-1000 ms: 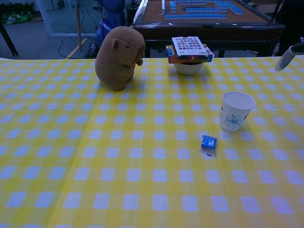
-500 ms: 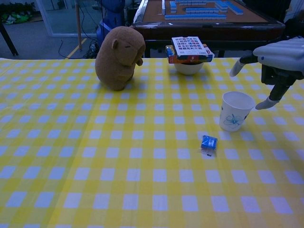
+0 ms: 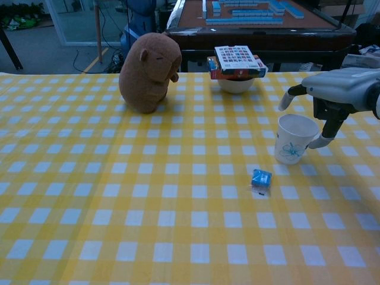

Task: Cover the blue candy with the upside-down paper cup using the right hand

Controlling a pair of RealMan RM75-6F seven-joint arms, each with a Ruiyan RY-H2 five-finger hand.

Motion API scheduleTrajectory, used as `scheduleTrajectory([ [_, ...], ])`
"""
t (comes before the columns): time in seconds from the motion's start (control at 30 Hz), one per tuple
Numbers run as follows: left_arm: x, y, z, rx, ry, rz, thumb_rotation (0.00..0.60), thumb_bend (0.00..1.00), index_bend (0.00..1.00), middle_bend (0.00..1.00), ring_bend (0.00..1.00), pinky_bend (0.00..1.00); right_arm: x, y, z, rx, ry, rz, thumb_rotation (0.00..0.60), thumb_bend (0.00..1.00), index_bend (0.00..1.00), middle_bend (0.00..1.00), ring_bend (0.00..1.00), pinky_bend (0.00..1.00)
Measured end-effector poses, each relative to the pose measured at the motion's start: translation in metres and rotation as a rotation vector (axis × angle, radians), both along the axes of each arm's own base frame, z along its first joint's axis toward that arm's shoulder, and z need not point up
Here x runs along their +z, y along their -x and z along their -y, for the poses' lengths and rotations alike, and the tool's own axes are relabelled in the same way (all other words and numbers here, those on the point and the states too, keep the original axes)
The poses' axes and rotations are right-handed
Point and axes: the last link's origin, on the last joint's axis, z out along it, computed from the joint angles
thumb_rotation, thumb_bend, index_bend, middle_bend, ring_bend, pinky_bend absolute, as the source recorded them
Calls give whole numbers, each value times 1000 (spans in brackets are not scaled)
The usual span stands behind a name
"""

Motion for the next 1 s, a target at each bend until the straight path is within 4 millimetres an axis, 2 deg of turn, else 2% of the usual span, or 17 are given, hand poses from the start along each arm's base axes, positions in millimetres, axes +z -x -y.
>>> scheduleTrajectory([
  [0.17, 1, 1, -1, 1, -3, 5, 600, 48, 294, 224, 139, 416, -8, -3, 4, -3, -16, 9, 600, 0, 218, 1000, 966, 1000],
  [0.43, 2, 2, -1, 5, -3, 10, 600, 48, 295, 224, 139, 416, -16, -6, 9, -1, -19, 24, 600, 0, 463, 1000, 981, 1000],
  [0.5, 2, 2, -1, 5, -3, 10, 600, 48, 294, 224, 139, 415, -17, -5, 9, -3, -16, 27, 600, 0, 491, 1000, 984, 1000],
  [0.77, 1, 2, 0, 4, 3, 10, 600, 48, 295, 224, 139, 416, -6, -1, 6, -23, 7, 82, 600, 0, 518, 1000, 985, 1000],
  [1.0, -1, 1, -1, 2, 10, 2, 600, 48, 294, 224, 139, 416, 14, 8, 0, -68, 42, 243, 600, 0, 519, 1000, 985, 1000],
])
